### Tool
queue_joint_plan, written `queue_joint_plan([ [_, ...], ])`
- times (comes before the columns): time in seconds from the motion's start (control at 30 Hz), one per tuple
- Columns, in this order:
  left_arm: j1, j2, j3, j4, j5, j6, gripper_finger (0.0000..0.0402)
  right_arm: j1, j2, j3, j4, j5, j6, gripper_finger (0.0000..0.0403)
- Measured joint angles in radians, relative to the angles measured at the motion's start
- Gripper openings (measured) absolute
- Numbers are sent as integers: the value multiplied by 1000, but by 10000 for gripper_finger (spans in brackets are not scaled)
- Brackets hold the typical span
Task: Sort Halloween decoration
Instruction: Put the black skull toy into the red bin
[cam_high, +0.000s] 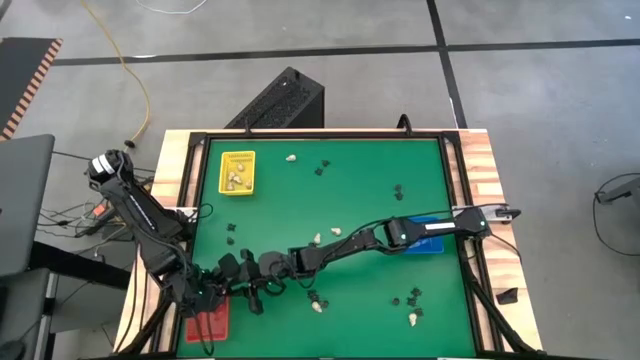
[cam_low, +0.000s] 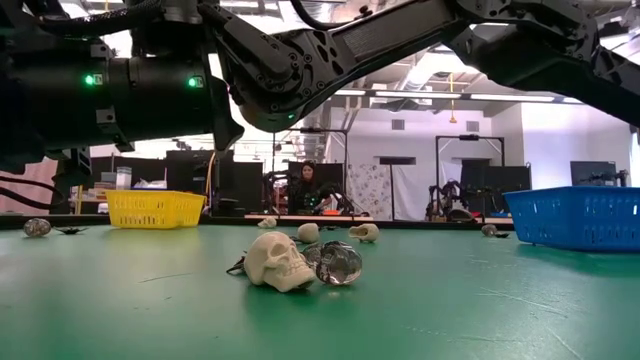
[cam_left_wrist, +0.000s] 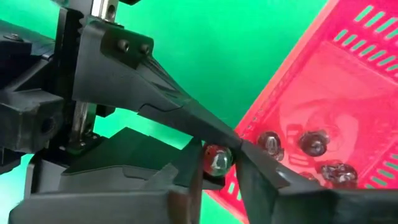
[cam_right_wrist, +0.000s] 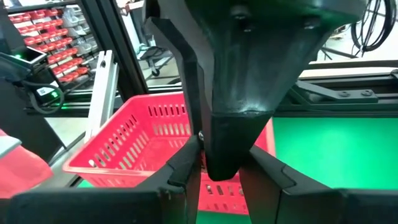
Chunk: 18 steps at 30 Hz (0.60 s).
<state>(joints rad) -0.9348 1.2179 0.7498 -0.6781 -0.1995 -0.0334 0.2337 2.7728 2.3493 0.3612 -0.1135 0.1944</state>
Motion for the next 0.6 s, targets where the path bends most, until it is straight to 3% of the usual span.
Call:
queue_joint_plan([
  [0.1, 0, 0, 0, 0, 11, -1, 41, 2, 0, 0, -7, -1, 0, 124],
  [0.23, 0, 0, 0, -2, 22, -2, 39, 0, 0, 2, -15, 3, 0, 135],
  [0.6, -27, 1, -2, -5, 94, -75, 49, -2, -2, 5, -37, 4, 2, 256],
])
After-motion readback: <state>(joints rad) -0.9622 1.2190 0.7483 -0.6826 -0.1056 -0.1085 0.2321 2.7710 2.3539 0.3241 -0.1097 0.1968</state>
